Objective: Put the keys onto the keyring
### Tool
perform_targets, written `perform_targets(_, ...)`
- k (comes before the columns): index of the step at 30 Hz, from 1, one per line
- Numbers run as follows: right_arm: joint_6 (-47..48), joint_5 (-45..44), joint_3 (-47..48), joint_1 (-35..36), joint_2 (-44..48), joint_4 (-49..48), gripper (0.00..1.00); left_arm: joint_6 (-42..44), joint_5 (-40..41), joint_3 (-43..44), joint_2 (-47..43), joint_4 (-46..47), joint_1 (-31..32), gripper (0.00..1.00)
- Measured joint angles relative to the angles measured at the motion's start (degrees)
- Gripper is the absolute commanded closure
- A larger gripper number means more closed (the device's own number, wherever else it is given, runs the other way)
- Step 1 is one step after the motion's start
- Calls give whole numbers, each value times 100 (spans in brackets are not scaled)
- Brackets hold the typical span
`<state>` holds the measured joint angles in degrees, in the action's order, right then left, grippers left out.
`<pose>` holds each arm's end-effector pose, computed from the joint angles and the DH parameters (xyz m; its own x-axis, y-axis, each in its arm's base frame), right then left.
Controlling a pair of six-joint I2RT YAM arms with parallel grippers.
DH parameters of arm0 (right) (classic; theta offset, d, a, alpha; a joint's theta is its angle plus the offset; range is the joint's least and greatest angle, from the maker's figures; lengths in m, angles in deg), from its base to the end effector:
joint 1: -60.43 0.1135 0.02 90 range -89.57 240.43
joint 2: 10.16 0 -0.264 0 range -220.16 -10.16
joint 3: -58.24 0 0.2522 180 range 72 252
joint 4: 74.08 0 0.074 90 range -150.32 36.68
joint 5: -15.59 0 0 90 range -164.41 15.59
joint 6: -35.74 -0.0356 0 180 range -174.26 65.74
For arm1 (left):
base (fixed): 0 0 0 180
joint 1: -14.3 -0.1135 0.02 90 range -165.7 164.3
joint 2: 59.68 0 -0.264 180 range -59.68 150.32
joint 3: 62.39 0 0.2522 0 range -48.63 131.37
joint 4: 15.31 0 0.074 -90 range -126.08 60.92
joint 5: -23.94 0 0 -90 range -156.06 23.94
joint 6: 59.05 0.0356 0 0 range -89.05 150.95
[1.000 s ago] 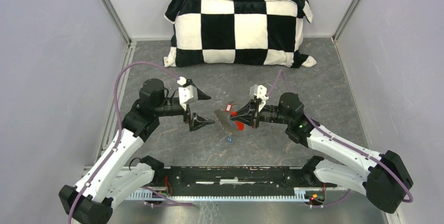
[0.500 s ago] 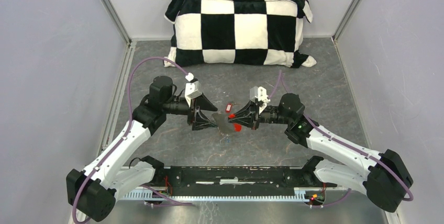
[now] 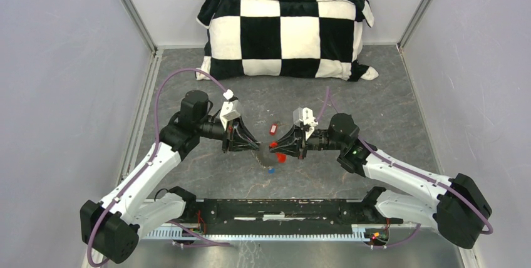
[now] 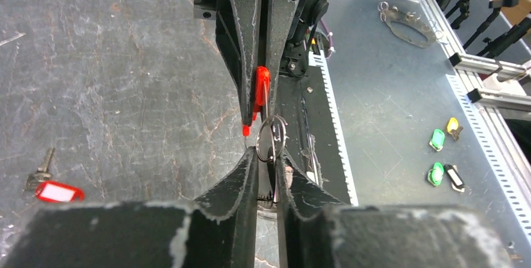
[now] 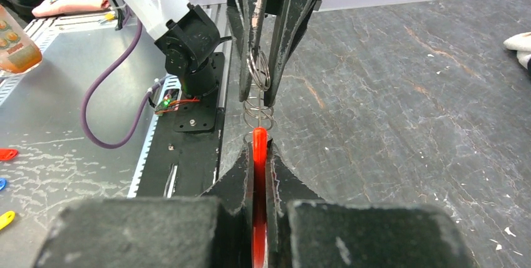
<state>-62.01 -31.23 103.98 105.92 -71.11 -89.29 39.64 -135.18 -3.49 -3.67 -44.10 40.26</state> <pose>0.1475 0.1848 0.2781 -0.1348 0.0031 -0.9909 -0.9906 0.0230 0.1349 0.1673 -0.1184 0.3072 -0.2505 0.1818 -0.9509 0.9606 -0.0758 -0.2675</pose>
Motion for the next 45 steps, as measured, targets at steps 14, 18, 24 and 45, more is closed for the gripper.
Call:
perform_targets(14, -87, 33, 0, 76, 0, -48, 77, 232, -157, 188, 120, -240, -44, 95)
perform_targets(18, -90, 63, 0, 103, 24, -107, 56, 404, -214, 240, 153, -367, -66, 98)
perform_targets(24, 446, 175, 295, 136, 245, 302, 48, 2138, -457, 599, 212, -1803, -72, 98)
perform_targets(45, 2173, 516, 1871, 920, -597, 2234, 42, 5495, -304, 892, 256, -4382, -44, 98)
